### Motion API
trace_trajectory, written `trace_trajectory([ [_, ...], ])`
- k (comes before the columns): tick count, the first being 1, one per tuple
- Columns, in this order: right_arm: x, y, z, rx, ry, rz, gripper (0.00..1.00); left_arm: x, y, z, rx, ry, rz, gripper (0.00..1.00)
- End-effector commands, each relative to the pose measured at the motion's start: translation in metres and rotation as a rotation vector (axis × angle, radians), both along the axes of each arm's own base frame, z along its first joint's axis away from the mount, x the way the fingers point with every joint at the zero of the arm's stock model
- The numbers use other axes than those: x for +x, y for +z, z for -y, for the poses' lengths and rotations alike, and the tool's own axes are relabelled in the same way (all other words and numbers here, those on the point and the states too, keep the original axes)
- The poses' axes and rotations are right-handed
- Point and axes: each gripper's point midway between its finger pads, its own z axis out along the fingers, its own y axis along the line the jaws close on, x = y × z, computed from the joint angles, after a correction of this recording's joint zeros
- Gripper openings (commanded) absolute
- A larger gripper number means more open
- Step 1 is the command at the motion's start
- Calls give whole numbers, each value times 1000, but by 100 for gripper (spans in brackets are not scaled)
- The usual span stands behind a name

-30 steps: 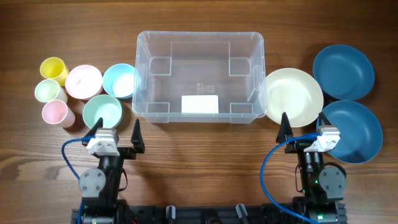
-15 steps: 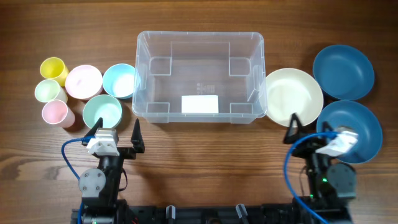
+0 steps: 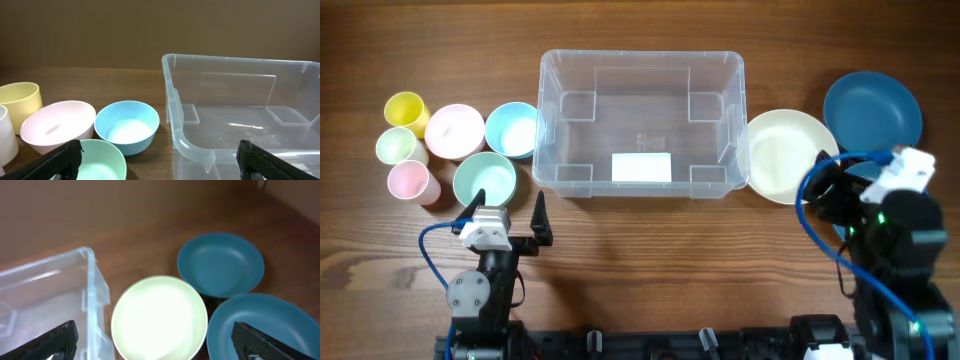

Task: Pack container
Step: 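Move the right gripper to the lower dark teal bowl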

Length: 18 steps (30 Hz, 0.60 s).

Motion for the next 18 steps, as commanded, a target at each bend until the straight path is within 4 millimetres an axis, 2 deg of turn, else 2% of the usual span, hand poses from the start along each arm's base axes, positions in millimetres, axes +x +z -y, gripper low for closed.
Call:
trace_trajectory([
  [1,9,-7,-15,118,30,-31,100,0,-2,2,15,-15,3,100],
  [3,12,-13,-13,87,36,-59,100,0,-2,2,15,-15,3,100],
  [5,9,-20,3,46,-51,-94,100,0,-2,2,15,-15,3,100],
  [8,-13,-34,39,113,-370,-118,100,0,-2,2,15,-15,3,100],
  [11,-31,-46,54,176,-532,-144,100,0,-2,2,15,-15,3,100],
  [14,-53,-60,66,231,-658,-195,100,0,-2,2,15,-15,3,100],
  [18,-75,-76,75,299,-727,-292,100,0,-2,2,15,-15,3,100],
])
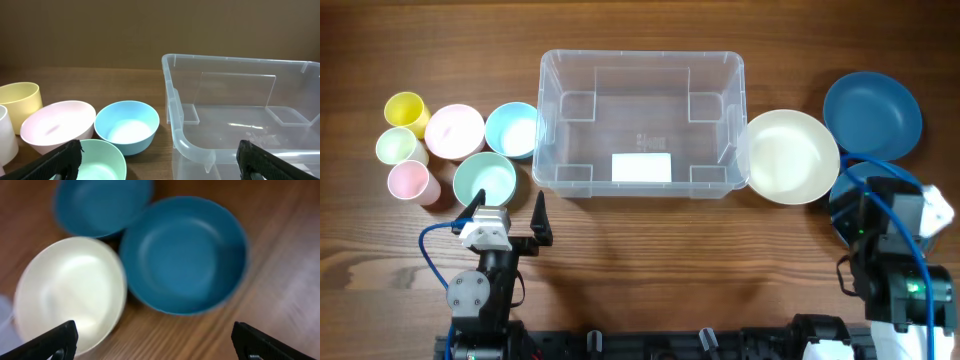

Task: Pack container
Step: 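Move the right gripper to the lower dark teal bowl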

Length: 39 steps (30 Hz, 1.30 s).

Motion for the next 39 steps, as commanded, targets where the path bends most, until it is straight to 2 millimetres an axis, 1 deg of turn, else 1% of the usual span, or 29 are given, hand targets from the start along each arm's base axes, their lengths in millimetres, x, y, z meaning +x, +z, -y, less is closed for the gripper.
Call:
trace_trajectory([
  [1,-11,-1,12,72,-131,21,100,0,-2,2,15,-15,3,100],
  [6,-24,-5,30,134,-254,36,100,0,-2,2,15,-15,3,100],
  [9,-32,-8,40,152,-300,25,100,0,-2,2,15,-15,3,100],
  [10,-32,-10,45,157,-303,15,100,0,-2,2,15,-15,3,100],
  [13,-27,-16,58,142,-240,-39,100,0,-2,2,15,-15,3,100],
  [16,-35,-34,70,181,-297,-121,100,0,-2,2,15,-15,3,100],
  [20,-41,-57,81,254,-361,-206,100,0,-2,2,15,-15,3,100],
  [26,-32,-82,93,356,-392,-218,100,0,-2,2,15,-15,3,100],
  [31,-27,-96,100,370,-399,-245,100,0,-2,2,15,-15,3,100],
  [34,-24,-107,103,372,-400,-247,100,0,-2,2,15,-15,3,100],
  [39,-23,-130,102,392,-397,-254,100,0,-2,2,15,-15,3,100],
])
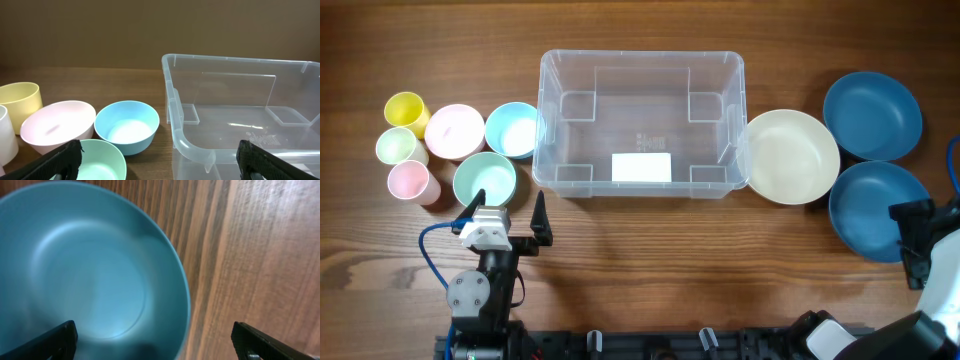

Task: Pack container
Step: 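Move the right gripper to the lower dark teal bowl, then grasp the rim of the lower dark teal bowl with the right gripper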

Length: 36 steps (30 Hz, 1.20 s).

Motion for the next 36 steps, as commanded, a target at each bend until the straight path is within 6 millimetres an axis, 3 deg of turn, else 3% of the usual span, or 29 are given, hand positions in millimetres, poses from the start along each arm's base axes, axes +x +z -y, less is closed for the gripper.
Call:
trace_trajectory([
  [1,-4,-24,-9,54,10,-22,100,0,-2,2,15,-15,3,100],
  [16,-9,-70,-17,33,17,9,99,0,-2,2,15,-15,3,100],
  [32,-1,-71,-19,45,59,48,37,0,-2,2,15,-15,3,100],
  [36,-2,-70,-20,43,80,40,26,0,-2,2,15,-15,3,100],
])
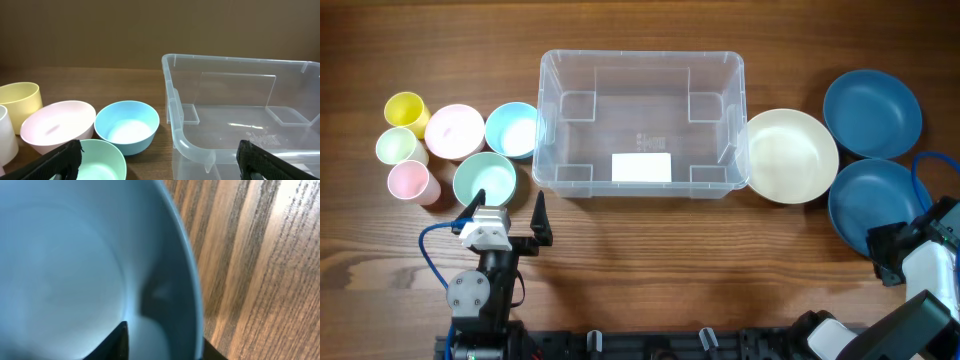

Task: Pack container
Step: 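Grasp the rim of the lower dark teal bowl with the right gripper, then lift the teal bowl and lower it into the clear box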

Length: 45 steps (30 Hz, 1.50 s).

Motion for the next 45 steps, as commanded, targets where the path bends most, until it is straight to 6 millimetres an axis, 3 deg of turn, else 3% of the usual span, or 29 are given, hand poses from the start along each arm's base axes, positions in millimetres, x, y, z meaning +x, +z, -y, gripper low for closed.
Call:
trace_trajectory([
  [1,-1,-2,-4,17,25,-5,24,0,-2,3,15,-15,3,100],
  [7,-3,6,-6,5,25,7,4,0,-2,3,15,-15,3,100],
  [15,-8,34,-1,-86,11,38,4,0,-2,3,15,-15,3,100],
  [21,-8,68,-4,-144,16,106,4,0,-2,3,15,-15,3,100],
  [26,16,114,-13,-216,198,265,4,0,-2,3,15,-15,3,100],
  [32,47,207,-30,-360,421,509,4,0,-2,3,15,-15,3,100],
  [34,56,243,-44,-382,503,594,4,0,-2,3,15,-15,3,100],
  [38,71,294,-71,-395,627,729,5,0,-2,3,15,-15,3,100],
  [45,99,356,-121,-430,857,879,4,0,-2,3,15,-15,3,100],
])
